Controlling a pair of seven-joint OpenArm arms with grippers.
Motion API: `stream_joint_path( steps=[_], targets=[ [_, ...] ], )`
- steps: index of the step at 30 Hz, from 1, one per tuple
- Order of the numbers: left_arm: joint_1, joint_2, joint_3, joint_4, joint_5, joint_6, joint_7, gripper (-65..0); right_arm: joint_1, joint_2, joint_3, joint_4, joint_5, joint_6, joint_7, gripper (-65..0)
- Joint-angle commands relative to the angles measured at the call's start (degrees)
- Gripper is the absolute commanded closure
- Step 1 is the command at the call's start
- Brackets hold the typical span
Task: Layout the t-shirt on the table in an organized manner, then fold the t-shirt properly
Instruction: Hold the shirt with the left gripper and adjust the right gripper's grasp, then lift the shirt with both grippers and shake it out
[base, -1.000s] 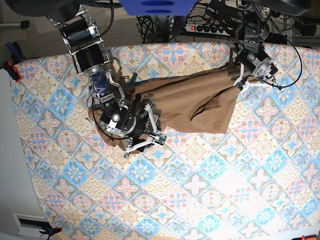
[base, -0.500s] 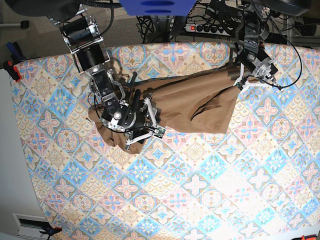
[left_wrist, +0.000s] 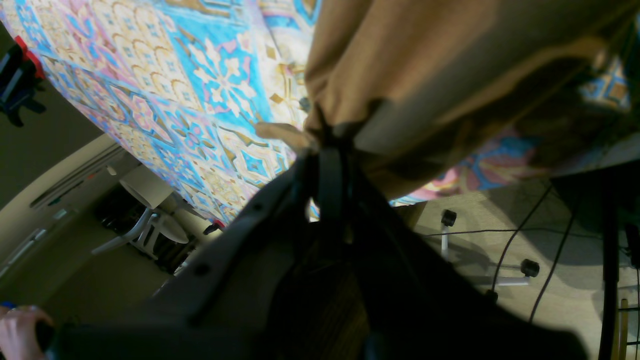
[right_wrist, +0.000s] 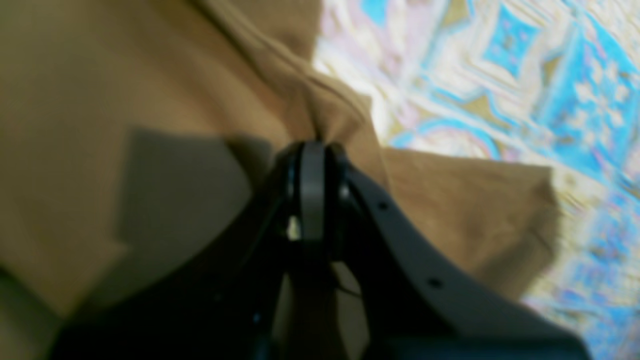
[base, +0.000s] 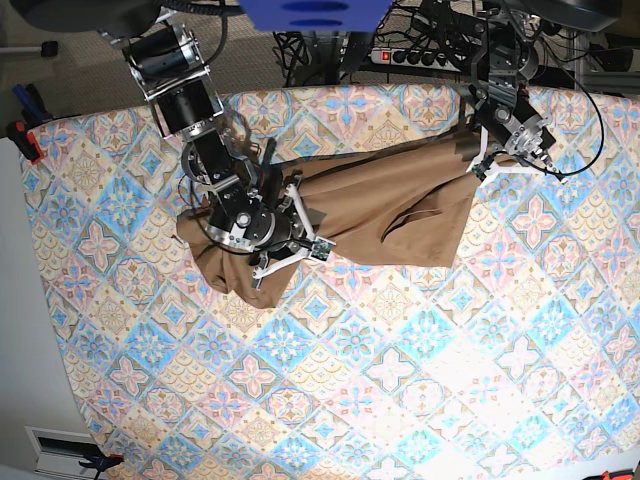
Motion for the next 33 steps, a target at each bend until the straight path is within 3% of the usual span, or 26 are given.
stream_joint_path(
  steps=[1,4,9,14,18,22,28,33],
  targets=[
    [-0.3,-0.4,-0.1,0.9,1.0,0.1,0.6,0.0,1.1,0.3,0.6,0.9,-3.0,-0.3,-0.5,0.0],
    [-0.4,-0.3,-0.2,0.9,1.0,0.1,0.6,0.0,1.1,0.0,0.7,3.3,-9.2,-0.3,-0.4,0.0],
    [-2.9,1.2,-0.4,1.0,1.0,0.1,0.6,0.0,1.1,0.0,3.8,13.7,-9.0,-0.3,-0.6,0.0],
    [-8.4,3.3,0.0,1.1,1.0,0.1,3.3,0.0,1.4,0.0,8.5,19.6,-8.9,-0.3,-4.3,0.0],
    [-17.1,5.8,0.0,1.1,1.7,0.1,3.3,0.0,1.7,0.0,10.8,21.0,-8.9,-0.3,-4.7,0.0],
    [-29.3,10.1,0.8,0.9,6.3,0.1,3.3,0.0,2.9,-0.5,15.5,21.3,-8.8,-0.4,-4.6,0.0],
    [-44.1,11.7,11.0,-5.0,13.8,0.1,3.3,0.0,8.1,-2.8,24.6,21.1,-8.8,-0.4,-4.7,0.0],
    [-56.2,15.6,13.8,-12.6,18.8,0.1,3.3,0.0,15.0,-2.8,28.8,20.8,-8.7,-0.4,-4.6,0.0]
  ],
)
